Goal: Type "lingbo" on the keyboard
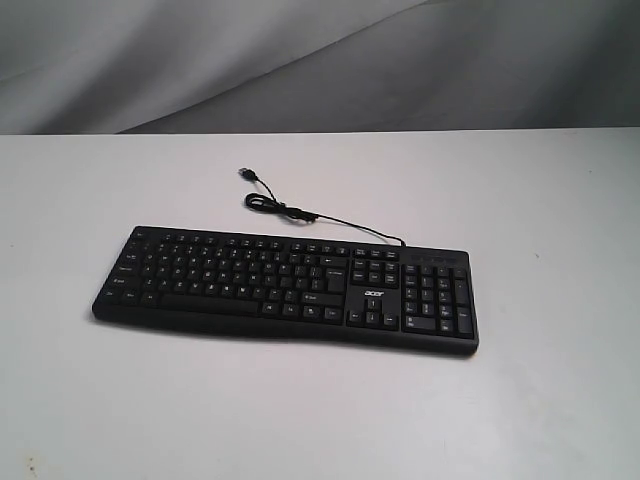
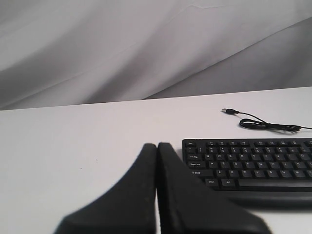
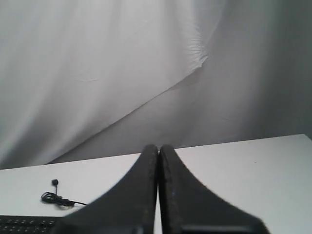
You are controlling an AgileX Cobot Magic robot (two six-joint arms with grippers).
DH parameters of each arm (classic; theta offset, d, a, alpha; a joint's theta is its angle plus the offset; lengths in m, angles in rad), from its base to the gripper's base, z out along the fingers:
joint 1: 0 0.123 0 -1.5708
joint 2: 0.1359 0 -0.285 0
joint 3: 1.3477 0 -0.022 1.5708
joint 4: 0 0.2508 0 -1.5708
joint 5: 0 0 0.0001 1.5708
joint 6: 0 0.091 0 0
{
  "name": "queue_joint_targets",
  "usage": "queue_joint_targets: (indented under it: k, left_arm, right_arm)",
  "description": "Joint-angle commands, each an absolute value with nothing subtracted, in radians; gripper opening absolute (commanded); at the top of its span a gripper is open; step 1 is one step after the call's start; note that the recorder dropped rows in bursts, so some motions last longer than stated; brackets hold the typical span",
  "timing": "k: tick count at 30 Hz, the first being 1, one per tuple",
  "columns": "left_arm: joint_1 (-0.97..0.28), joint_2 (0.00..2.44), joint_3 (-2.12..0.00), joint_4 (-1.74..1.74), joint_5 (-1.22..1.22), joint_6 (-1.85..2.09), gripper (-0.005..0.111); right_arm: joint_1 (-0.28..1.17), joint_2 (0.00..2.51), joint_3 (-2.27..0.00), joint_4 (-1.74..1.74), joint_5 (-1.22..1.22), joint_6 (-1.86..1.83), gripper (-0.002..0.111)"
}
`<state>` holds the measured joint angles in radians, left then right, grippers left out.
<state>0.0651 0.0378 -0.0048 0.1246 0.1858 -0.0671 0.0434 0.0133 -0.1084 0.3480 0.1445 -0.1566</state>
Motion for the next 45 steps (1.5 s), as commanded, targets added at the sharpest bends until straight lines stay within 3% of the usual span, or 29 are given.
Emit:
queue_joint_targets:
  k: [1,18,26,45]
  left_arm:
    - [0.059,0.038,0.000,0.125,0.183,-0.069,0.001]
    - [0.059,0.038,0.000,0.125,0.183,-0.069,0.001]
    - [0.059,0.038,0.000,0.125,0.183,-0.069,0.001]
    - [0.059,0.038,0.000,0.125,0.183,-0.069,0.001]
  right_arm:
    - [0.025,0.000,-0.088,0.248,0.164,-0.146,0.000]
    - [-0.013,0.000,-0.088,0.017,0.418,0.007,0.000]
    - [-0.062,0.000,0.000,0.000,0.284,0.009,0.000]
    - [-0.060,0.000,0.000,-0.008,0.329,0.000,0.000]
